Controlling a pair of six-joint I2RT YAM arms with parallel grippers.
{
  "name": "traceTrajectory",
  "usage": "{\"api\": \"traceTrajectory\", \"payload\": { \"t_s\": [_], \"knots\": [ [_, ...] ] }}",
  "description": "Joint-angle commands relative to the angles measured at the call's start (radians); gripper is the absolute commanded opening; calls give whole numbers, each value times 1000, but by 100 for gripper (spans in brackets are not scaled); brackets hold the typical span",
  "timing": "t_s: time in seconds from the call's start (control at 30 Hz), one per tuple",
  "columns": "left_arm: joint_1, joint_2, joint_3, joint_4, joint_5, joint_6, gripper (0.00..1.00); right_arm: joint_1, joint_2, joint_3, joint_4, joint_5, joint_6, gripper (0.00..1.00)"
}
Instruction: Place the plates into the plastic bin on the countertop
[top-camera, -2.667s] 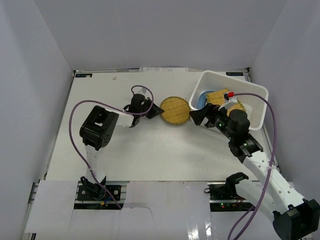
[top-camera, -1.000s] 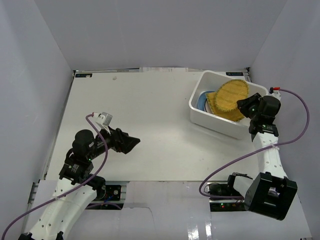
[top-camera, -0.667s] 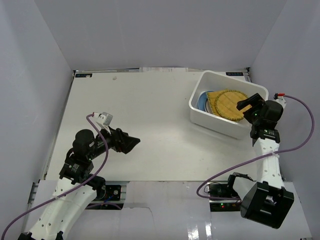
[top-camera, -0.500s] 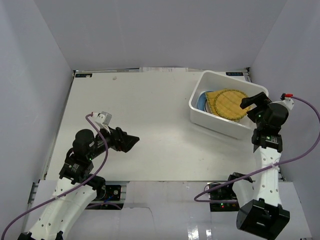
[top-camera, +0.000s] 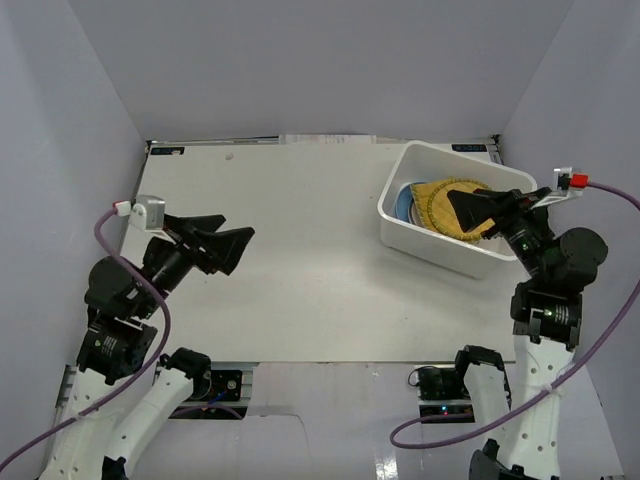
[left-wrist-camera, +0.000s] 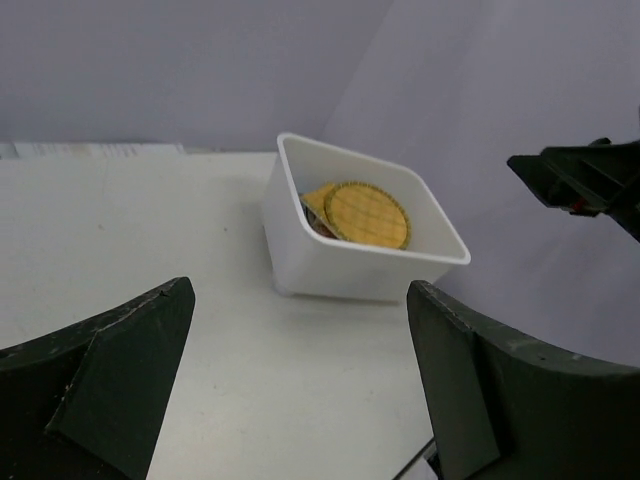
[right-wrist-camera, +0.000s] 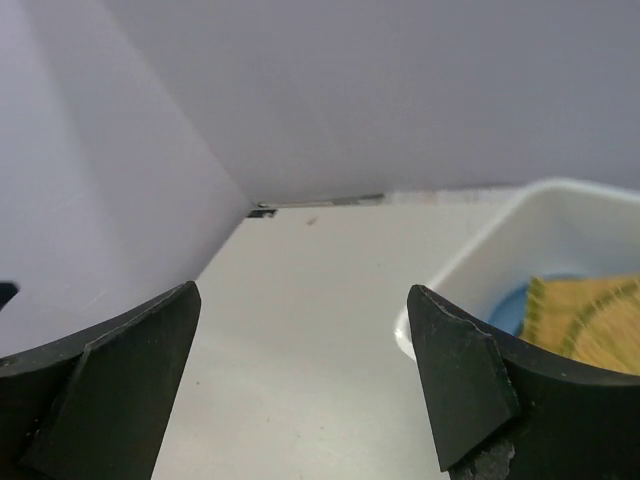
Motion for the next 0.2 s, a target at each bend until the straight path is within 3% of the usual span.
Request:
{"api": "traceTrajectory", "payload": {
  "t_s": [0.0,0.17],
  "knots": [
    [0,-41,58,20,-104,-8,98,40,-59,155,113,-180,-7,90],
    [0,-67,63,54,-112,3,98,63,-47,148,136,-170,-10,90]
  ]
}}
